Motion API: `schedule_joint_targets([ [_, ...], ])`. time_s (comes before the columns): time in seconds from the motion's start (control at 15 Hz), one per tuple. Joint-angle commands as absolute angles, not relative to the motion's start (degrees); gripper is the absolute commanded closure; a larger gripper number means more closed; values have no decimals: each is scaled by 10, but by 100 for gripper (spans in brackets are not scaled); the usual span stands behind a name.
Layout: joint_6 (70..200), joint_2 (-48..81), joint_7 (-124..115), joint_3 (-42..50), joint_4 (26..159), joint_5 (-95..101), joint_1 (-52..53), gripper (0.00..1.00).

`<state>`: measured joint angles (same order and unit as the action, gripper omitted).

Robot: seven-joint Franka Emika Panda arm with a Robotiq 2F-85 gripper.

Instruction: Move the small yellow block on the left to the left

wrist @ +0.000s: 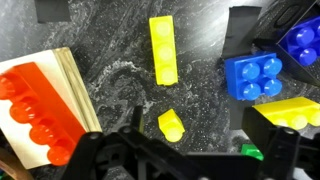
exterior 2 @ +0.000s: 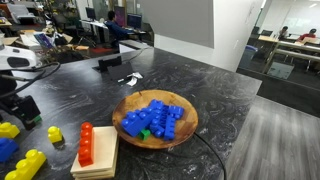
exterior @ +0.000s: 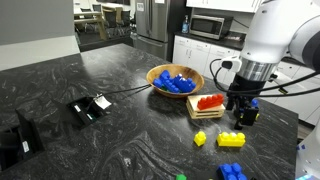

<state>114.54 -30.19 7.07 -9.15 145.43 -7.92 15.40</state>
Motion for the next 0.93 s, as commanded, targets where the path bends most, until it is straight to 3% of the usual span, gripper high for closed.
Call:
schedule_joint_targets([
  [0.0, 1177, -255, 66, -108, 1436, -73, 158, 0],
  [0.47, 1183, -251, 69, -104, 1443, -84, 162, 0],
  [0.87, 1212, -134, 82, -115, 1409, -82, 167, 0],
])
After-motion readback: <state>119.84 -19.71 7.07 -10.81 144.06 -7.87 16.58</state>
